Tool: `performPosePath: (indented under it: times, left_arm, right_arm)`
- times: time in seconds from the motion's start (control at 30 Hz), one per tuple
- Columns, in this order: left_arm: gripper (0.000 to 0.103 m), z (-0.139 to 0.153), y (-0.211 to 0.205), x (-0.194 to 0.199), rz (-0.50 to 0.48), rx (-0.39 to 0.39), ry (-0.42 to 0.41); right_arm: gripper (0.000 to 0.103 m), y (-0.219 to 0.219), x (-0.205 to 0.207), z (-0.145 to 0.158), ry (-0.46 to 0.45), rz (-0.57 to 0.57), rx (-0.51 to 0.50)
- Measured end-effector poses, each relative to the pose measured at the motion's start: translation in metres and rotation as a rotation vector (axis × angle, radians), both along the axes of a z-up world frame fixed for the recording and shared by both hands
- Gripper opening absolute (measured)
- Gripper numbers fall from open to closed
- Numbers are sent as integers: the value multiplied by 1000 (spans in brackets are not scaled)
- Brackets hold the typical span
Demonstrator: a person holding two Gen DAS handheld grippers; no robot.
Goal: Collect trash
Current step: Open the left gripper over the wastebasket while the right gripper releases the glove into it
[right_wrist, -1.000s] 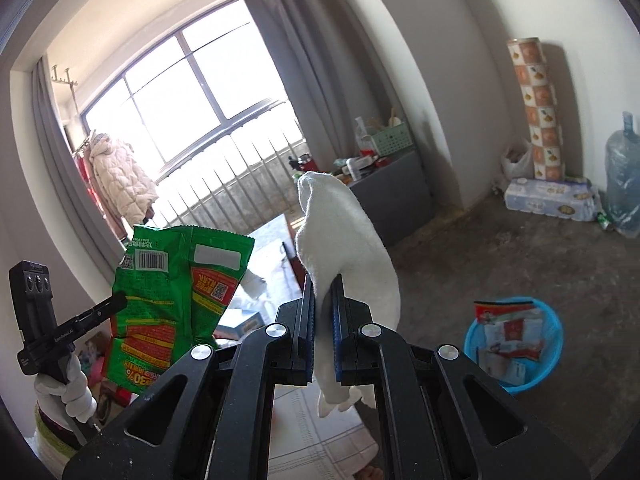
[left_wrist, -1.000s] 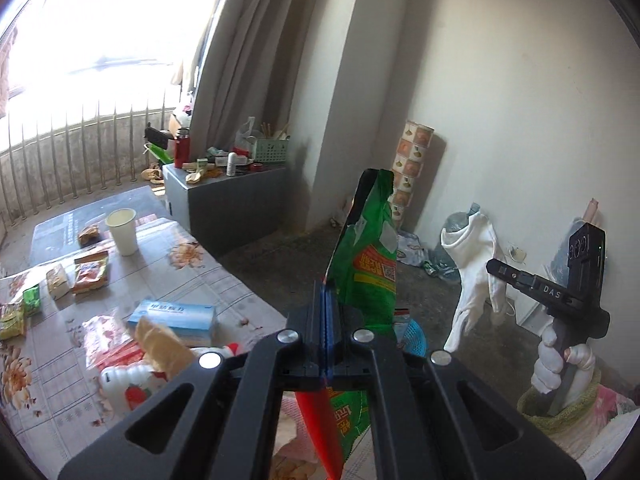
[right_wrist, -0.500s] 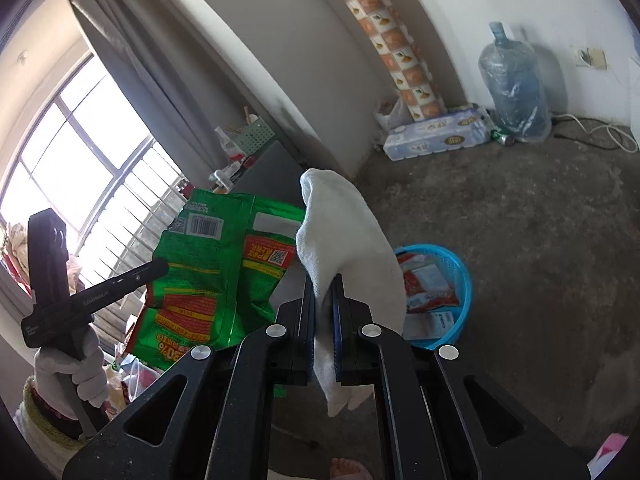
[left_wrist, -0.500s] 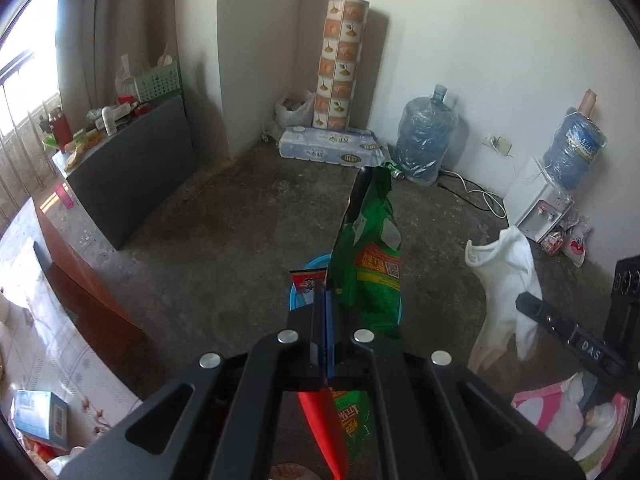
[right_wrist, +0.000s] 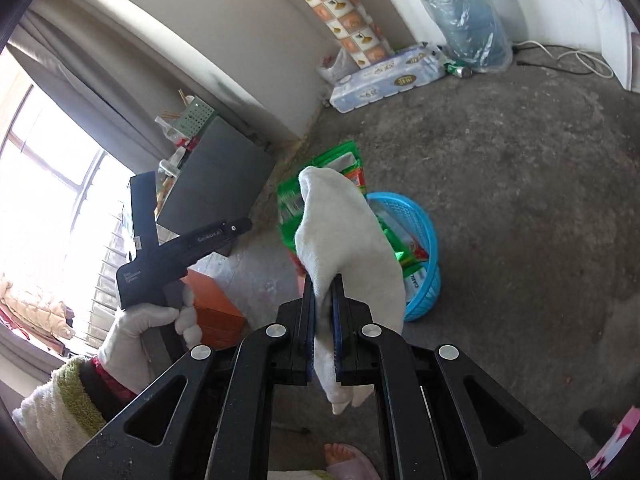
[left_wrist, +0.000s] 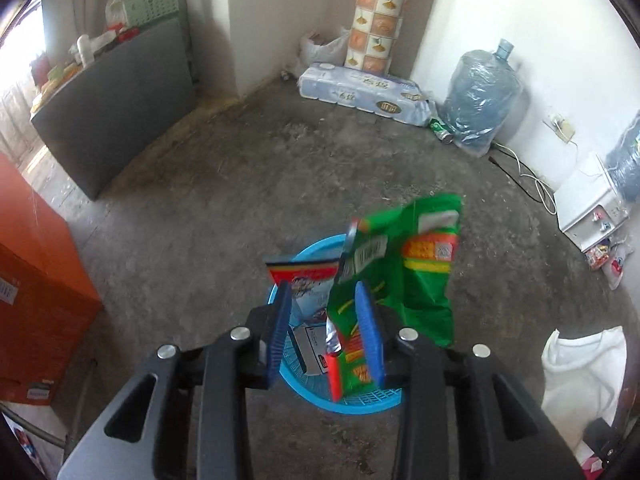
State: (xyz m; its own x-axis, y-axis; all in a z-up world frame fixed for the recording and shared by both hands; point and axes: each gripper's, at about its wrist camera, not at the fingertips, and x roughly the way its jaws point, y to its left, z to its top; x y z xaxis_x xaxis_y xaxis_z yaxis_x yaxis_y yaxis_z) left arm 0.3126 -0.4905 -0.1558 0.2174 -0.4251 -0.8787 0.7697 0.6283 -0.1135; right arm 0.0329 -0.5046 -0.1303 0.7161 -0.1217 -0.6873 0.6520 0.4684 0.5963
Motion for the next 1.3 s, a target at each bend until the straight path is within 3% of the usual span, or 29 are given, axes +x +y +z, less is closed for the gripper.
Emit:
performPosePath:
  times: [0.17,0.47,0.57,0.73,0.9,1.07,1.23,1.3]
  left_arm:
    - [32,21,19,5,12,-24,32]
    - [32,138,99,-9,-74,-92,2]
    - [34,170,150,-10,-80,-102,25]
    - [36,204,253,-7,-16,-149,63]
    - [37,221,343,-12,103,-177,12]
    - [37,226,418,-9,241,-199,-4]
    - [38,216,454,-8,313,-187,14]
    - [38,210,464,-6,328,-184,30]
  right_arm:
    - [6,-2,7,-14,19,15,21]
    - [6,-19,68,-51,70,111,68]
    - [6,-12,105,-71,144,213,71]
    - [6,-12,174,-138,344,337,126]
    - [6,-61,209,-194,516,220,125]
    - [7,-88,212,-227,564,108,150]
    - [9,-85,206,-262,718,116,127]
    - [14,-81,202,-268,750,127,128]
